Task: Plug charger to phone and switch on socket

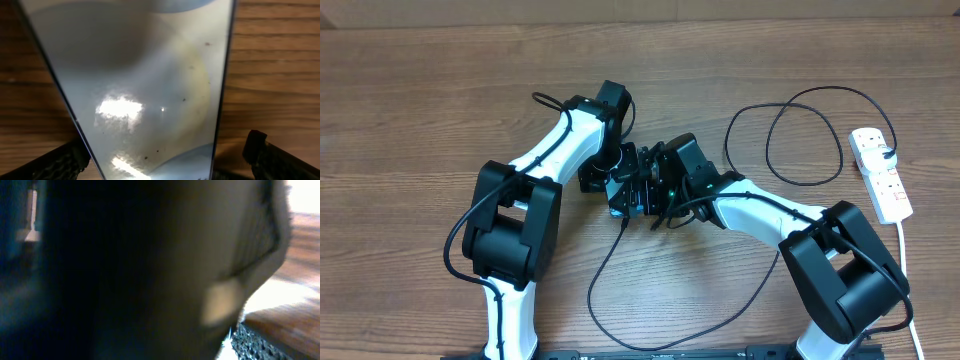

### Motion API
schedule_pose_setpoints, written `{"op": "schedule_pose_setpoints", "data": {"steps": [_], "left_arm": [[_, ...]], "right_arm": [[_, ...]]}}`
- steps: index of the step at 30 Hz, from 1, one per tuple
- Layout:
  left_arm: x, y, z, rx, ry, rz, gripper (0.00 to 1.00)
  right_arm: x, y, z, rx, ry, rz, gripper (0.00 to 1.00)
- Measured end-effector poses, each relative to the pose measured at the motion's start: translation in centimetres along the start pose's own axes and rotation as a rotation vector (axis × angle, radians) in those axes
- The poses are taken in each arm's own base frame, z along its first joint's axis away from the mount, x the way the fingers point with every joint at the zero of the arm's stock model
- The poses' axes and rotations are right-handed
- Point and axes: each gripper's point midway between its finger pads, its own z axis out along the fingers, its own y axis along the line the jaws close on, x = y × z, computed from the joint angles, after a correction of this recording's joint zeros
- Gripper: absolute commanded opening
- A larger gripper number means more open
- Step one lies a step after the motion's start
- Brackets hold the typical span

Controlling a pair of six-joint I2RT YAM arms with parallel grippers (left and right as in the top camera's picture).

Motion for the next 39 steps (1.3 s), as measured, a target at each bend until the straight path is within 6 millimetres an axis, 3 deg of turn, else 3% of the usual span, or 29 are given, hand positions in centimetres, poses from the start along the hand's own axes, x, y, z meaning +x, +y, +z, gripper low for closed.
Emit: {"op": "schedule_pose_setpoints", "data": {"steps": [8,10,13,15,17,19,24,28,30,39], "left_arm": [[-0.6,1.6,0.0,-0.086,-0.038,-0.017,1.0],[-0.7,1.7,0.0,-0.094,-0.043,-0.017,0.97],[-0.8,1.9,0.0,-0.107,-0.049,-0.016,0.86],[-0.8,2.2,0.0,-0.12,-0.054,-0.009,0.87],[-0.9,2.3,0.0,-0.126,-0.055,-0.007,0.96],[-0.9,2.3,0.0,-0.126,-0.059,0.003,0.97],[-1.4,2.1,0.0,-0.121,-0.079,0.012,0.88],[-1.4,2.4,0.0,-0.133,-0.077,0.011,0.88],[-1.1,2.8,0.0,-0.154,-0.067,0.011,0.81],[-0.5,3.1,0.0,-0.147,-0.026,0.101,0.82]], "right_arm": [[1.0,1.2,0.4,-0.038,0.035,-0.048,1.0],[0.9,1.0,0.4,-0.026,0.027,-0.047,1.0],[0.6,0.4,0.4,0.011,0.009,-0.024,1.0],[0.4,0.1,0.4,0.025,0.001,-0.015,1.0],[0.2,-0.2,0.3,0.032,-0.008,-0.005,1.0],[-0.2,-0.6,0.1,0.044,-0.022,0.006,1.0],[-1.5,-1.7,-0.4,0.074,-0.066,0.028,1.0],[-1.6,-2.0,-0.5,0.082,-0.07,0.032,1.0],[-1.6,-2.0,-0.5,0.083,-0.07,0.032,1.0],[-1.4,-1.6,-0.4,0.075,-0.066,0.032,1.0]]}}
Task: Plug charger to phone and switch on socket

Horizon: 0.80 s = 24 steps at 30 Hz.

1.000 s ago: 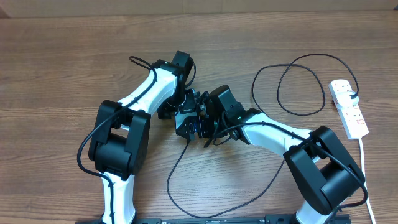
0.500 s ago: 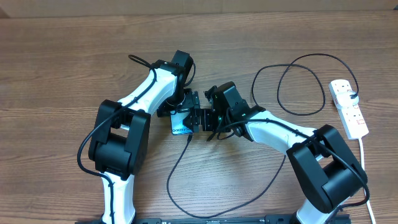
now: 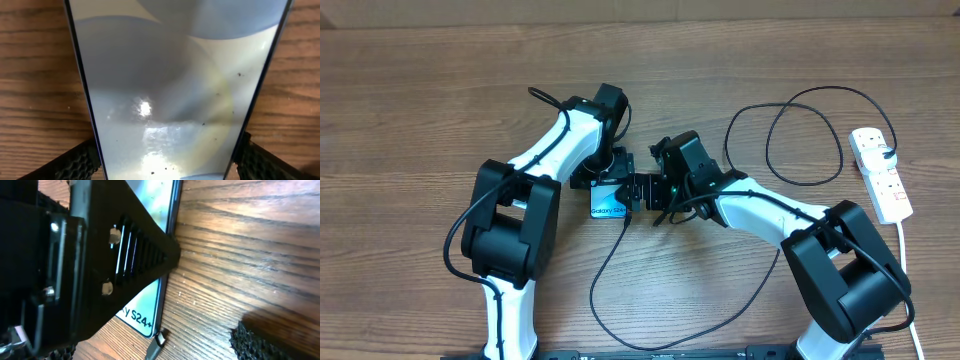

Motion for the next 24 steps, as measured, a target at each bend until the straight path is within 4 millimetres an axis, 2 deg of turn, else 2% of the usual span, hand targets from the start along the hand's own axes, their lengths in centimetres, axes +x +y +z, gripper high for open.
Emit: {"op": "schedule_pose_setpoints", "data": {"steps": [6,10,12,19,22,24], "left_arm": [[0.6,-0.4,-0.4,0.134,0.064,0.045,0.84],[0.8,-1.0,-0.8,0.214,0.091,0.055,0.96],[0.8,-1.2,-0.9,0.23,0.091,0.054,0.99],[0.6,-1.3,-0.6,0.168,0.068,-0.012,0.93],[0.4,-1.2,-0.4,0.104,0.044,-0.049,0.89],[0.4,-1.0,-0.3,0.06,0.027,-0.072,0.82]], "right_arm": [[0.7,1.9,1.2,-0.037,0.0,0.008,1.0],[0.3,2.4,1.8,-0.064,-0.006,0.04,1.0],[0.1,2.4,1.8,-0.071,-0.01,0.054,1.0],[0.0,1.9,1.5,-0.072,0.004,0.086,0.98],[0.2,0.8,0.6,-0.023,0.014,0.117,1.0],[0.0,-0.3,-0.2,0.021,0.005,0.132,1.0]]}}
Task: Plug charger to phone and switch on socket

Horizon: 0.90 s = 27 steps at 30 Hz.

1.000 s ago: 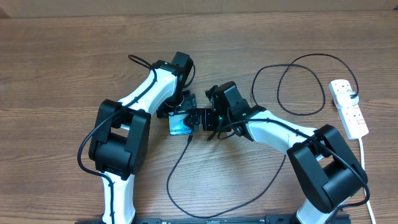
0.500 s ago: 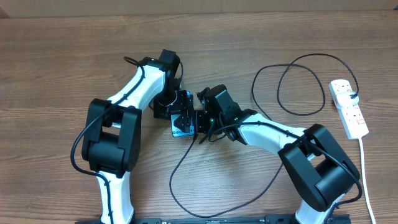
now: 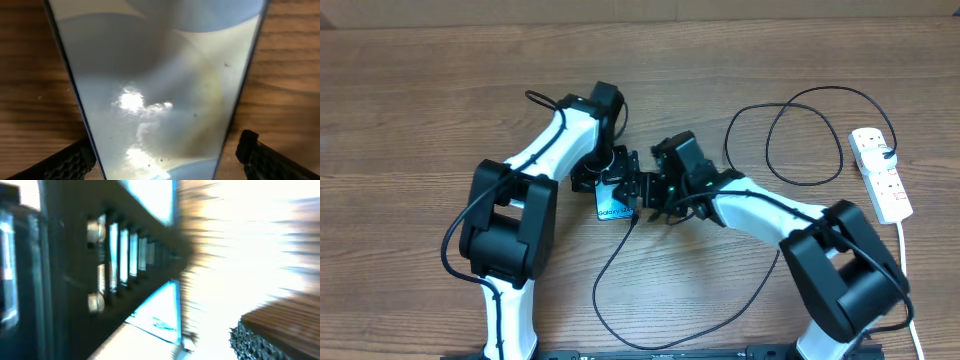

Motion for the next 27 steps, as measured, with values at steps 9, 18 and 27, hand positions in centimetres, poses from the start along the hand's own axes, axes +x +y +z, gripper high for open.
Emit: {"op": "schedule_pose_setpoints", "data": {"steps": [9,18,27], "left_arm": [[-0.2,0.9,0.3,-0.072,-0.031,-0.095,0.62],[0.2,0.8,0.3,-0.055,-0.009,-0.046,0.53],[1.4,1.3,-0.3,0.099,0.12,0.026,0.55]], "right_arm": [[-0.3,-0.7,-0.3,0.033,-0.015,-0.016,1.0],[-0.1,-0.1,0.0,0.032,-0.022,-0.037,1.0],[0.3,2.0,1.4,-0.043,-0.024,-0.103,1.0]]}}
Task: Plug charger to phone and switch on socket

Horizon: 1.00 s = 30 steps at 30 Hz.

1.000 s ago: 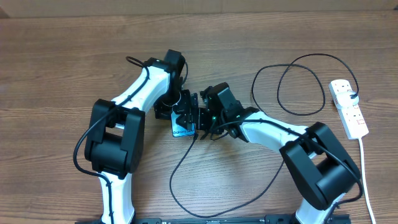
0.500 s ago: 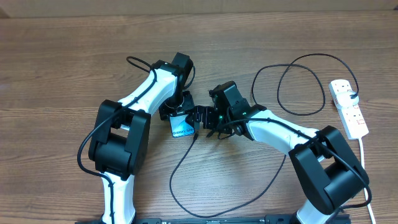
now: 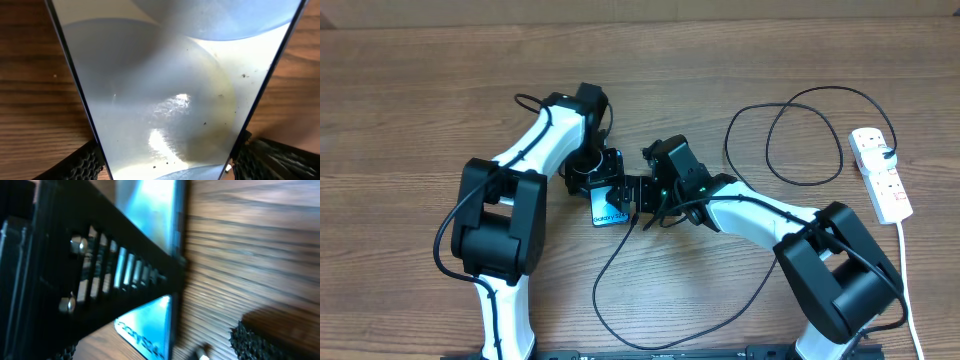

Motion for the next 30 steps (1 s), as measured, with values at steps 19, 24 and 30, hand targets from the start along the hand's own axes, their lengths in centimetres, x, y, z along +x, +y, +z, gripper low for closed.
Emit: {"op": "schedule_pose_setpoints", "data": {"steps": [19,24,30], "left_arm": [[0.4,-0.8,-0.4,0.131,0.04,0.068,0.99],[0.7,-2.4,-0.7,0.246,0.056,0.134,0.93],[0.6,-5.1,-2.8,0.627,0.067,0.276,0.82]], "right_arm": [[2.0,1.6,2.8,-0.236,0.126,0.027,0.04],[1.6,0.5,1.4,-0.287,0.168,0.089,0.04],[-0.7,-0.9,-1.5,-0.404,0.18,0.202,0.04]]}}
